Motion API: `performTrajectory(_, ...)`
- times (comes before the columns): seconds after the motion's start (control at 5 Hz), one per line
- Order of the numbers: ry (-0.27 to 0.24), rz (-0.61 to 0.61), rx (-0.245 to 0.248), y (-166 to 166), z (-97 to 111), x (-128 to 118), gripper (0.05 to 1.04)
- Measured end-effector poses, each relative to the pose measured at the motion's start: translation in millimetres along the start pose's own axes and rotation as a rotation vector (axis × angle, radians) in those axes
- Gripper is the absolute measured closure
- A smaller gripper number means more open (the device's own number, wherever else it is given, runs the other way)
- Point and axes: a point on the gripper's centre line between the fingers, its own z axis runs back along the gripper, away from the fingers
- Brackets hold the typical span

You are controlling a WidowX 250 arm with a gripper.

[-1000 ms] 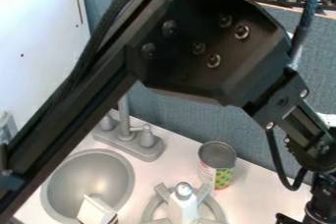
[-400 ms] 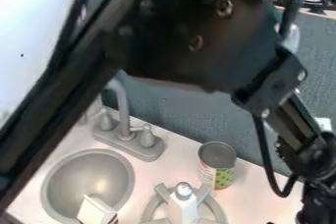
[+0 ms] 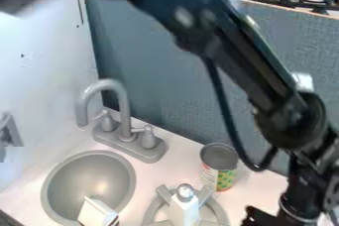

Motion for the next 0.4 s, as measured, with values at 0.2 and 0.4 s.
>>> performTrajectory(0.2,0.011,0.059,0.013,23,21,-25,0.087)
performTrajectory(0.4,0.008,0.122,0.026,46,38,-51,0.087)
